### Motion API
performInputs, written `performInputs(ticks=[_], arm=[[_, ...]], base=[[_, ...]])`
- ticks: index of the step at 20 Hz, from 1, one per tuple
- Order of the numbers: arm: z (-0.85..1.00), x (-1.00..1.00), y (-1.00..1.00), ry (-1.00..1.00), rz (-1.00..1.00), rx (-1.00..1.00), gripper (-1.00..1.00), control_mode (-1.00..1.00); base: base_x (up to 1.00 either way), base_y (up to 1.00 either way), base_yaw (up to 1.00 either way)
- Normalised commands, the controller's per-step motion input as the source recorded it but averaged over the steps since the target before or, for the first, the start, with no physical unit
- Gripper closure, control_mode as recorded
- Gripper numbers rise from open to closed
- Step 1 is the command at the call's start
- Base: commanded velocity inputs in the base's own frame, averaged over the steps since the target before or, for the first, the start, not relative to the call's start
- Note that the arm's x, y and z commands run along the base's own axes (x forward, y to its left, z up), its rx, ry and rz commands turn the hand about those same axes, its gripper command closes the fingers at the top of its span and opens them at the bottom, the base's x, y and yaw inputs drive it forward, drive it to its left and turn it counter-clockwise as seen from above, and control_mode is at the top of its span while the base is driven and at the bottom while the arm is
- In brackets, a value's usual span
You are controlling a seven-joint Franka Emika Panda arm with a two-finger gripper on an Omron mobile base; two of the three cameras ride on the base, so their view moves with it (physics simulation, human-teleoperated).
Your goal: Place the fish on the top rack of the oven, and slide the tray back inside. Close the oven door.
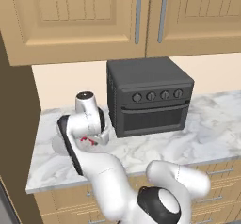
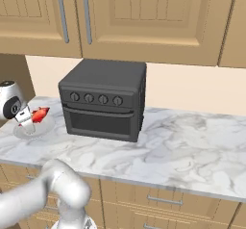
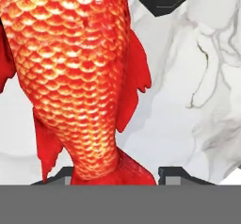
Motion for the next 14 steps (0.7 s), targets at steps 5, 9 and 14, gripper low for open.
performInputs(ticks=[5,9,14], arm=[[0.84,-0.8,-0.96,-0.27,0.11,0.08,1.0,-1.0],[0.71,-0.66,-1.0,-0.17,0.05,0.09,1.0,-1.0],[0.49,-0.52,-1.0,-0.05,0.06,0.06,1.0,-1.0]], base=[[0.0,0.0,0.0],[0.0,0.0,0.0],[0.0,0.0,0.0]])
